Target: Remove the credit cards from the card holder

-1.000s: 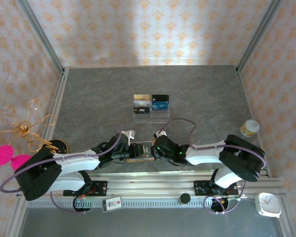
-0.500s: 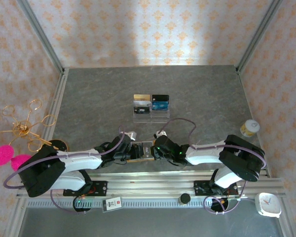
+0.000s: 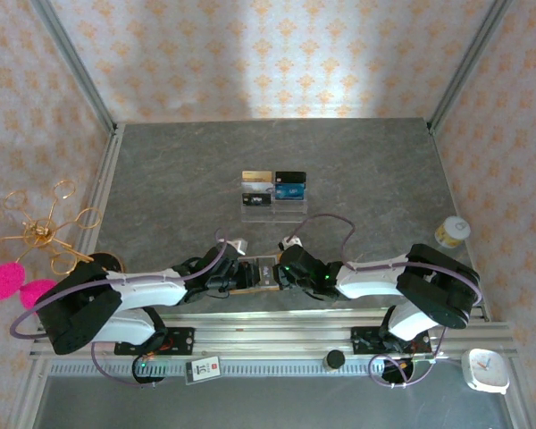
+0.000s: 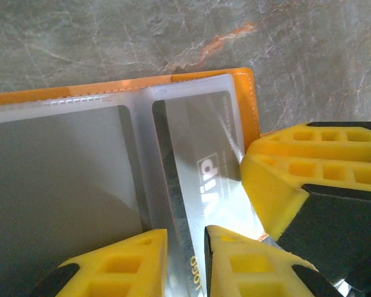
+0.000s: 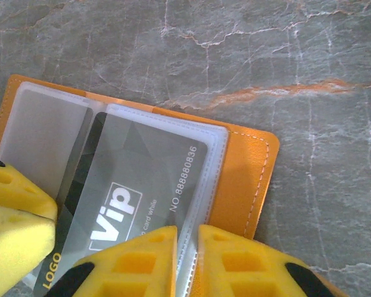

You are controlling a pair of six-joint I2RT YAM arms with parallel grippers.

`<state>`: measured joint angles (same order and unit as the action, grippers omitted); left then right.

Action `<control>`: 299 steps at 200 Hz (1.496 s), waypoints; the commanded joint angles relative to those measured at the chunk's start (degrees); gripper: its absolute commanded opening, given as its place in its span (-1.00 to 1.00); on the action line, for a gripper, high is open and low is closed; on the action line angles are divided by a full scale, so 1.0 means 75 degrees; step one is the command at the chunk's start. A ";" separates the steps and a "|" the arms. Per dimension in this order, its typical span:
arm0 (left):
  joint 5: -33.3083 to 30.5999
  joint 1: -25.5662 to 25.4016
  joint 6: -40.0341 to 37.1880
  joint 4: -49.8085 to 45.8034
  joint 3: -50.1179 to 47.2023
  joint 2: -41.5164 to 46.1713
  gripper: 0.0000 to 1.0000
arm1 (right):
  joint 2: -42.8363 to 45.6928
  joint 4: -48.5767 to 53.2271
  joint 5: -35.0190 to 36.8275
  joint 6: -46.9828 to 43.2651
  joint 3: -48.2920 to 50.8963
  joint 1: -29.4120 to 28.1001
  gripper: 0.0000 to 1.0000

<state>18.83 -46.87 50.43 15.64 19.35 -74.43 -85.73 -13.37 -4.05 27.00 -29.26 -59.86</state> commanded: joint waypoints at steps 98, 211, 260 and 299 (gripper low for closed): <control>0.0039 -0.0010 0.0077 0.0443 -0.0011 -0.0180 -0.70 | -0.0264 0.0236 -0.0314 -0.0031 0.0140 -0.0105 -0.75; 0.0273 0.0155 0.0381 0.1028 -0.0526 0.0208 -1.00 | -0.0324 0.0435 -0.0081 0.0144 0.0160 -0.0107 -0.77; 0.0325 0.0517 0.0272 0.0455 -0.0982 0.0935 -1.00 | -0.0404 0.0615 0.0269 0.0424 0.0350 -0.0105 -0.75; 0.0363 0.0680 0.0061 0.0094 -0.1159 0.1586 -1.00 | -0.0324 0.0733 0.0481 0.0510 0.0350 -0.0105 -0.75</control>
<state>20.84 -42.57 52.40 18.96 11.55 -65.28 -86.48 -14.81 -2.70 29.43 -28.93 -60.34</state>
